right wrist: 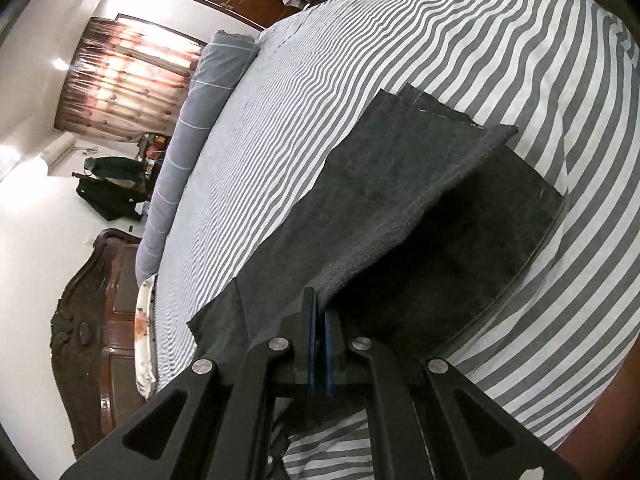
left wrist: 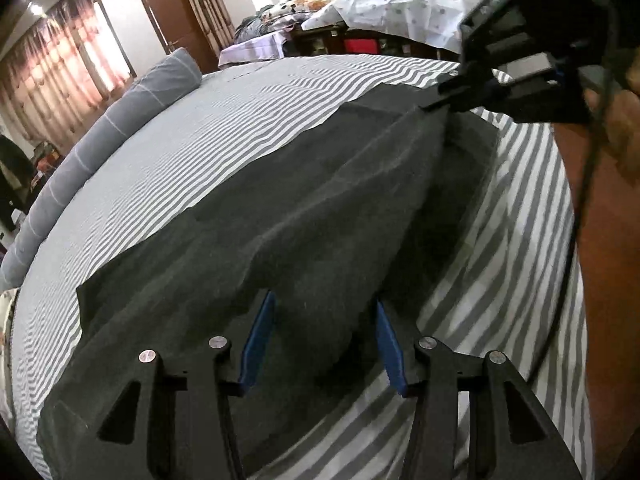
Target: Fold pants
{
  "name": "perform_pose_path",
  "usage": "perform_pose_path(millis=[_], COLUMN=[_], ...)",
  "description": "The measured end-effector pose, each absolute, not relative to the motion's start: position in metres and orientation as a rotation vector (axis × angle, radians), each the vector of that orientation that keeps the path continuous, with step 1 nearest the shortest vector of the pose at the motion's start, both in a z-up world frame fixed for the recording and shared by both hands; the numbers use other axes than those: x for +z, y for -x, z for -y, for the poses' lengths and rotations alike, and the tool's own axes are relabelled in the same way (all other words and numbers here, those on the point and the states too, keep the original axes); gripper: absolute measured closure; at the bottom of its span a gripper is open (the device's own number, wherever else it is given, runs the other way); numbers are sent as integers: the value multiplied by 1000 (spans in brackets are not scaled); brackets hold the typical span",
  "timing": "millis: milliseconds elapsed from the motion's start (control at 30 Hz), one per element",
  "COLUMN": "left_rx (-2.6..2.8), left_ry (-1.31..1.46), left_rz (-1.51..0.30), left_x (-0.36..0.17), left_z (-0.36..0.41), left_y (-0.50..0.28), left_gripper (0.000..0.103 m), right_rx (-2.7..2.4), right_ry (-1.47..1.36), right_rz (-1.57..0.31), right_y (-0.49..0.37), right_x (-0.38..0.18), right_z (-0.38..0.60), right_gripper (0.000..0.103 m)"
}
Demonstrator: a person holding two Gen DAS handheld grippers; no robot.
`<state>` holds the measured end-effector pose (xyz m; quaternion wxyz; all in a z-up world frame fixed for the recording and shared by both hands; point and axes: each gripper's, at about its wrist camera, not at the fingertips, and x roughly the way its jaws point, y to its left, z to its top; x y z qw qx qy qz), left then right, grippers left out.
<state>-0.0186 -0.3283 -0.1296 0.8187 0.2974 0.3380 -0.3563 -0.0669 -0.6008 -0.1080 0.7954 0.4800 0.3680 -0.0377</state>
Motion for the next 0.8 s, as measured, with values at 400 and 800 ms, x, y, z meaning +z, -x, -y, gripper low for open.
perform_pose_path(millis=[400, 800], left_rx=[-808, -808], left_ry=[-594, -602], left_rz=[-796, -811], left_x=[-129, -132], left_z=[338, 340], left_y=[4, 3], left_gripper=[96, 96], right_rx=[-150, -280], right_ry=[-1071, -1099], right_rz=[-767, -750], right_y=[85, 86], right_x=[-140, -147], right_z=[630, 671], right_gripper=[89, 99])
